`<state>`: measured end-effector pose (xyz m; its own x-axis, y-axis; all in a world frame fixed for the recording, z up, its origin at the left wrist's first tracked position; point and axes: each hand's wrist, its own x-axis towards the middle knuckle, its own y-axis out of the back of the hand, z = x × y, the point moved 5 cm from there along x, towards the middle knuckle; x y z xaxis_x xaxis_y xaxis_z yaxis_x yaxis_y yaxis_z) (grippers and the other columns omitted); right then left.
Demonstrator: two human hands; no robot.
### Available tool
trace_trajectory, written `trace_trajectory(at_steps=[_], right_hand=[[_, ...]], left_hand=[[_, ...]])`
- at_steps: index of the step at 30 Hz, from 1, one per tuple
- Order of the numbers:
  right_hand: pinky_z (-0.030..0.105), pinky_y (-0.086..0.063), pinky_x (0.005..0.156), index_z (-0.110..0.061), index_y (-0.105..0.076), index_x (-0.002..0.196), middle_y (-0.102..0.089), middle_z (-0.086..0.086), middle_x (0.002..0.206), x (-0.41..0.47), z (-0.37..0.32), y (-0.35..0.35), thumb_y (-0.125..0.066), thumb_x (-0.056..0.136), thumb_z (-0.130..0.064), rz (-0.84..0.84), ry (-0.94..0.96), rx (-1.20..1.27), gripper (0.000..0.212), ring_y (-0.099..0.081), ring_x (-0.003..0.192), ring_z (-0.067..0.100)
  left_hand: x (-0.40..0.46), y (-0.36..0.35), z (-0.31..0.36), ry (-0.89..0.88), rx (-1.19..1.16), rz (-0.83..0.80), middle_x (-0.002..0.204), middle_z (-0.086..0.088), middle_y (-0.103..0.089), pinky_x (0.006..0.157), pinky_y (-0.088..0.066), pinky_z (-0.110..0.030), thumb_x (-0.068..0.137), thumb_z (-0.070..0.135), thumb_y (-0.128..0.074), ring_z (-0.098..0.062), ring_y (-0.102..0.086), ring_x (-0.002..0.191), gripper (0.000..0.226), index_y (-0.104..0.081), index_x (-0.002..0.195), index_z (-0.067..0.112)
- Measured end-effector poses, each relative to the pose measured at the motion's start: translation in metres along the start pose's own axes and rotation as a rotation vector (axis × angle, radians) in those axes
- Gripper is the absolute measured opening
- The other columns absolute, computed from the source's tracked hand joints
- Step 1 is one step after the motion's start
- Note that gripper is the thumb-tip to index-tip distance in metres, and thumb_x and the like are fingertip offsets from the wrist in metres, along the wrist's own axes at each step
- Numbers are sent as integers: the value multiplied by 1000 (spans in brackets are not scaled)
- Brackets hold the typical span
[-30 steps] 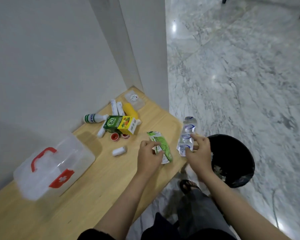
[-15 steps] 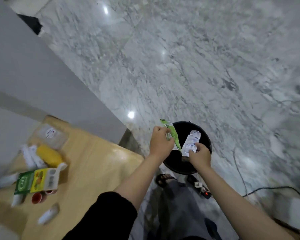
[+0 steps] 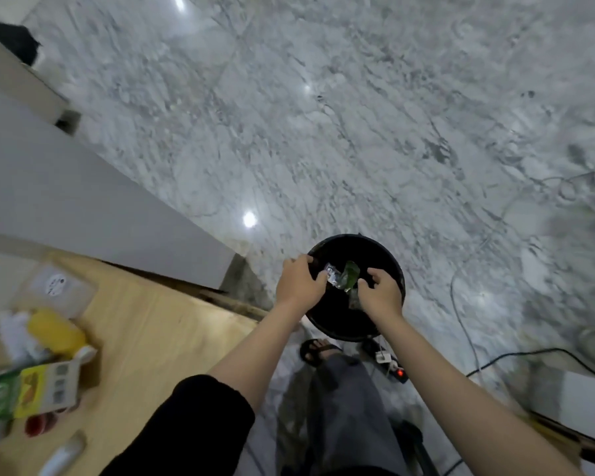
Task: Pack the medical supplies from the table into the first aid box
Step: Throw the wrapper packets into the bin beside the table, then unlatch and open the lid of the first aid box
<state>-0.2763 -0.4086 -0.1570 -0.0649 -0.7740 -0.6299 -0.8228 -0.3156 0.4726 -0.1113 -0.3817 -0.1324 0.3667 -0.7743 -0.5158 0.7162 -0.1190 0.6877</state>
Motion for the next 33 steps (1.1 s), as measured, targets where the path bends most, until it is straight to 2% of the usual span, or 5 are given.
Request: trace_trajectory(at_steps=[10,16,23,29,33], right_hand=[[27,-39,97,-12,-53,128,-55,5,134,-119,-92,-74,-51,93,-19,-119,454,105,35,-50,125,19],[30,-42,98,-13,-58,122,-59,2,127,-230,-132,-142,-53,92,-16,-268,785,97,31,-52,121,18],[10,-38,80,-10,-65,108,-62,0,103,-364,-140,-223,-59,86,-6,-510,1185,-26,23,-53,96,6],[29,-46,88,-12,-65,107,-63,-2,105,-441,-123,-282,-55,81,-18,-764,1502,-194,28,-57,103,14],[24,-33,97,-16,-63,116,-59,5,121,-467,-110,-307,-61,85,-13,-843,1677,-294,31,-50,120,20]], left_hand=[[-123,123,-60,-151,-237,517,122,4,-48,76,-39,-18,87,31,-57,-5,-52,98,36,-52,121,20],[-227,186,-146,-153,-278,830,111,10,-46,81,-41,-21,84,25,-59,-12,-56,103,32,-57,115,19],[-354,212,-248,24,-294,1146,105,3,-51,79,-30,-1,83,16,-62,-6,-52,93,27,-60,110,15],[-439,201,-328,290,-351,1363,114,-4,-55,84,-47,-19,82,17,-63,-19,-59,102,31,-61,113,14],[-474,188,-364,483,-236,1480,119,-8,-58,88,-43,-33,76,39,-56,-28,-54,111,43,-64,111,14]])
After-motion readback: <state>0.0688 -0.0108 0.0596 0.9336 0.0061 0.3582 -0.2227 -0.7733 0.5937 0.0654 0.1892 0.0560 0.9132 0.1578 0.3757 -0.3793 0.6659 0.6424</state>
